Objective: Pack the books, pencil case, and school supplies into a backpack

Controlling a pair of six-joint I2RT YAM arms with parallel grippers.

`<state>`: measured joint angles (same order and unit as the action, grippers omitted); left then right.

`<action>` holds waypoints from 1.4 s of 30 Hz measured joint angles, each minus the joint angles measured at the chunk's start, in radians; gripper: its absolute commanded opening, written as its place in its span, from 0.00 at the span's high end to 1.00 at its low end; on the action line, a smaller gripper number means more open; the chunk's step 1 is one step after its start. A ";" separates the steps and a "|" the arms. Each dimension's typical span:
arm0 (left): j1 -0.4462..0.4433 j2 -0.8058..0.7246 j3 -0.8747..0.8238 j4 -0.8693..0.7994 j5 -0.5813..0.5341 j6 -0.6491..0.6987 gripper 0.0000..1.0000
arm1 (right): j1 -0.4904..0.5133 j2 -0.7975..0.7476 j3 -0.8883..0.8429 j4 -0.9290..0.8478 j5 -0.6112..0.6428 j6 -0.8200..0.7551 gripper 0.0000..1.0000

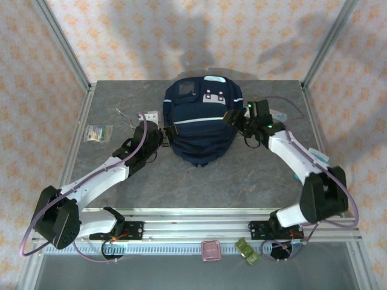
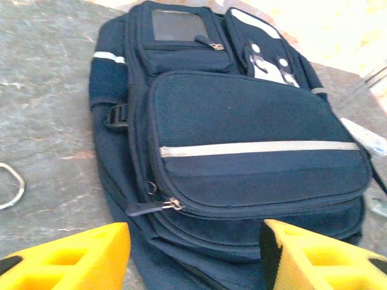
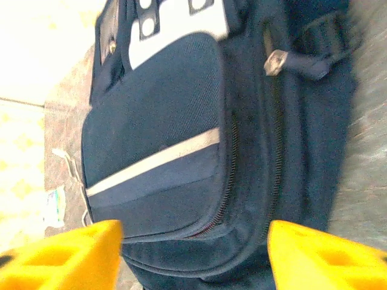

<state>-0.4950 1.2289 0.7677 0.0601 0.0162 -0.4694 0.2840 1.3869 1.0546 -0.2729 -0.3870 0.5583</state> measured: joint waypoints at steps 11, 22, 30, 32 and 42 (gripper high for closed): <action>-0.116 0.005 -0.122 0.211 0.108 -0.154 0.40 | -0.300 -0.025 -0.050 -0.079 0.229 -0.028 0.18; -0.153 0.082 -0.129 0.303 0.135 -0.204 0.40 | -0.512 0.292 0.031 -0.015 0.250 -0.033 0.22; -0.166 0.087 -0.132 0.326 0.145 -0.215 0.40 | -0.530 0.470 0.199 0.027 0.176 -0.081 0.23; -0.166 0.087 -0.135 0.331 0.145 -0.216 0.40 | -0.534 0.507 0.231 0.029 0.156 -0.092 0.24; -0.166 0.092 -0.142 0.340 0.145 -0.223 0.40 | -0.536 0.548 0.191 0.025 0.072 -0.103 0.27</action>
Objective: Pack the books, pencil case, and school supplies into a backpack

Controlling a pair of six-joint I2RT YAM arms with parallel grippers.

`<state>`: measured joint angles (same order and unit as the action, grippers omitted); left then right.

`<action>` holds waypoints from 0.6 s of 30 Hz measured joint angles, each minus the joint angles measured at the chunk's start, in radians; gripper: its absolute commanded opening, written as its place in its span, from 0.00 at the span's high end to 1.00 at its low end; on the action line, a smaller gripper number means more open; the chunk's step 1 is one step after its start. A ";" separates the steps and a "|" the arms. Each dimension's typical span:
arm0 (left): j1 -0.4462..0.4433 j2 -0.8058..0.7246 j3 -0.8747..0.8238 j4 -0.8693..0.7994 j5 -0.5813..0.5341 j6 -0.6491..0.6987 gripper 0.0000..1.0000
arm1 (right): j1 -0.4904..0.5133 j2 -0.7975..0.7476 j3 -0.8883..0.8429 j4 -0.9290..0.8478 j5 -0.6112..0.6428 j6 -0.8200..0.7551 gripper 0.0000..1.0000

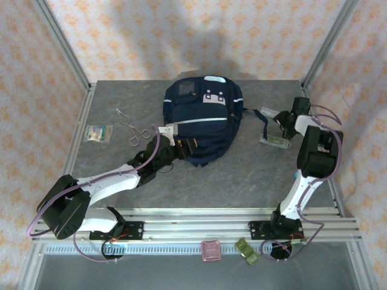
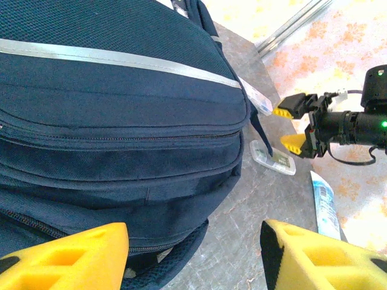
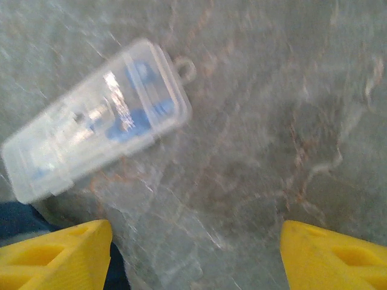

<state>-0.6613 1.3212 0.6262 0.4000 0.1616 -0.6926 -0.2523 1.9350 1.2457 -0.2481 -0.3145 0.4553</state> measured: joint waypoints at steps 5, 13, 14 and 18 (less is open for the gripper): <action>0.000 0.041 0.000 0.029 0.016 -0.007 0.40 | 0.000 -0.095 -0.121 -0.009 -0.031 0.000 0.28; 0.000 0.091 0.000 0.045 0.046 -0.018 0.40 | 0.060 -0.312 -0.332 -0.045 -0.102 -0.016 0.27; 0.000 0.093 0.000 0.047 0.048 -0.018 0.40 | 0.076 -0.326 -0.345 -0.051 -0.101 -0.020 0.27; 0.000 0.095 0.001 0.047 0.060 -0.018 0.40 | 0.118 -0.362 -0.371 -0.071 -0.082 -0.032 0.26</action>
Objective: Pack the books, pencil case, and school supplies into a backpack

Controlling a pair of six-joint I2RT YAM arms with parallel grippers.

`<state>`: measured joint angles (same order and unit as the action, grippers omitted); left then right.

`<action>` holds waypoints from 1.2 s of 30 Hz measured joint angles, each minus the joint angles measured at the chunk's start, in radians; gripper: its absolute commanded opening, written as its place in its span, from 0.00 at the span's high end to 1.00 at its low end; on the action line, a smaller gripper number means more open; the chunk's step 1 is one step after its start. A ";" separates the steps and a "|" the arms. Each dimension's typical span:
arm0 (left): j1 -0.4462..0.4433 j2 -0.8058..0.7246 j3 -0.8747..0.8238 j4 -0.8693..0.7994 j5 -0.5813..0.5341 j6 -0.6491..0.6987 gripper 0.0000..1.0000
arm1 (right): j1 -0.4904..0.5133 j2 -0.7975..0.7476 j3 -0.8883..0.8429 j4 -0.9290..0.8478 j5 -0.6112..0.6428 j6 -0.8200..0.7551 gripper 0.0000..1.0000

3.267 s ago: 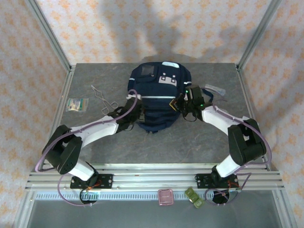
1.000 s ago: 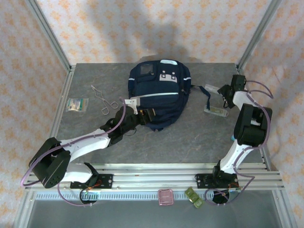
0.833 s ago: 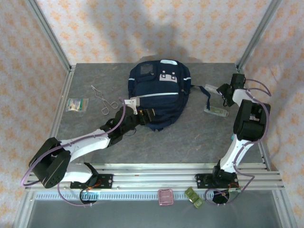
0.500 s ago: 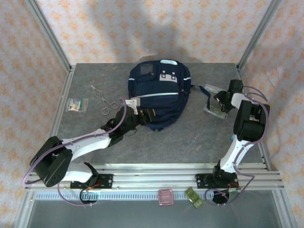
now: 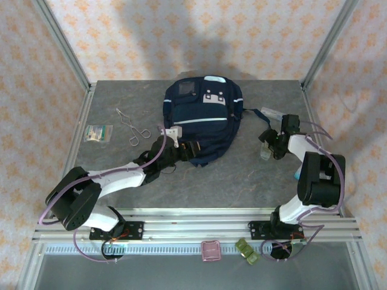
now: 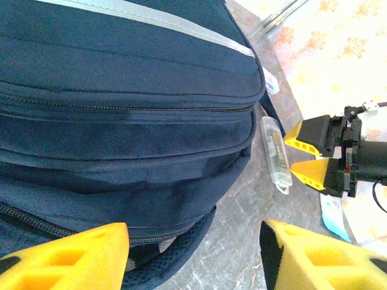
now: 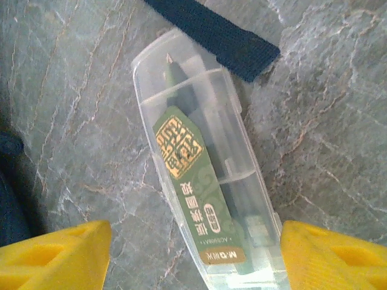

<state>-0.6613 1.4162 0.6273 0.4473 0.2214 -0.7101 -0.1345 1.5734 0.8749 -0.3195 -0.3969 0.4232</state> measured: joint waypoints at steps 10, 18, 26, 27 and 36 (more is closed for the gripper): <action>0.000 0.000 0.004 -0.003 0.004 0.000 0.41 | 0.112 0.002 -0.034 -0.033 0.161 -0.022 0.40; 0.000 0.000 0.136 -0.138 -0.027 0.054 0.40 | 0.163 0.020 -0.045 -0.036 0.238 -0.031 0.56; 0.029 0.025 0.380 -0.412 -0.111 0.277 0.38 | 0.167 -0.005 -0.064 -0.020 0.250 -0.035 0.64; 0.036 0.039 0.411 -0.445 -0.123 0.314 0.38 | 0.167 -0.016 -0.072 -0.023 0.245 -0.035 0.65; 0.035 0.194 0.579 -0.645 -0.175 0.695 0.36 | 0.173 -0.231 -0.113 -0.044 0.132 -0.027 0.67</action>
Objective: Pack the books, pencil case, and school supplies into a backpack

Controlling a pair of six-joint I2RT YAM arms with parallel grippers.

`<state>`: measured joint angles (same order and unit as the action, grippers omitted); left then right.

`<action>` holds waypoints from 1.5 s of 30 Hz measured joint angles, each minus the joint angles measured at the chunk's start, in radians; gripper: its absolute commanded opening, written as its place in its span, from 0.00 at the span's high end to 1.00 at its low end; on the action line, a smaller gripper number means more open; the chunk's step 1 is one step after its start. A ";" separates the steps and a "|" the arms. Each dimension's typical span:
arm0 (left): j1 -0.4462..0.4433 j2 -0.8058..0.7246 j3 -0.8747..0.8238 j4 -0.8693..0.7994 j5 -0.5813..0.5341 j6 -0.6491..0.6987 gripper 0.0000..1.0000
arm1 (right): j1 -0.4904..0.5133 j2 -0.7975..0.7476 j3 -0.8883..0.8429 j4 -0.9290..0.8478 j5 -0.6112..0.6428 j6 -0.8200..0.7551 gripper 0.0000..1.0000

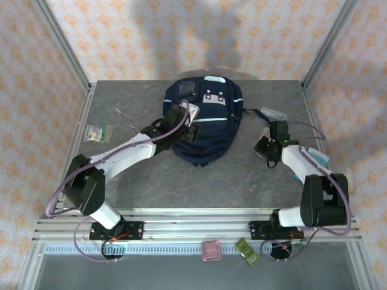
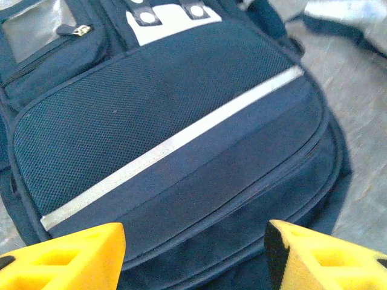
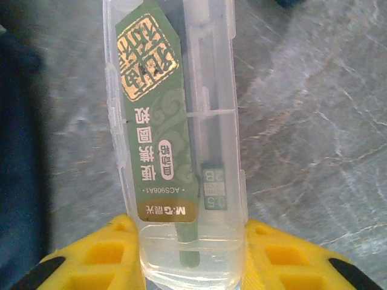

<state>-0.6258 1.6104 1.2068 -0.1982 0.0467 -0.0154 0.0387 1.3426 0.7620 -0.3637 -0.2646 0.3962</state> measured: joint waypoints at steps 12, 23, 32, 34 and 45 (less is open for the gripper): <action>-0.009 0.161 0.079 -0.060 -0.034 0.289 0.37 | 0.000 -0.073 -0.005 -0.004 -0.074 0.023 0.67; -0.022 0.286 0.152 -0.055 -0.170 0.378 0.76 | 0.000 -0.114 -0.006 -0.004 -0.096 0.044 0.67; 0.005 0.272 0.159 -0.015 -0.195 0.390 1.00 | 0.000 -0.125 -0.020 -0.003 -0.108 0.057 0.68; 0.007 0.274 0.174 -0.027 -0.203 0.391 1.00 | 0.003 -0.125 -0.024 -0.004 -0.116 0.056 0.68; 0.021 0.249 0.325 -0.136 -0.192 0.321 1.00 | 0.108 -0.174 -0.026 0.015 -0.189 0.001 0.69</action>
<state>-0.6044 1.8591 1.5318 -0.3340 -0.1452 0.3058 0.1467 1.1683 0.7364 -0.3485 -0.4538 0.3973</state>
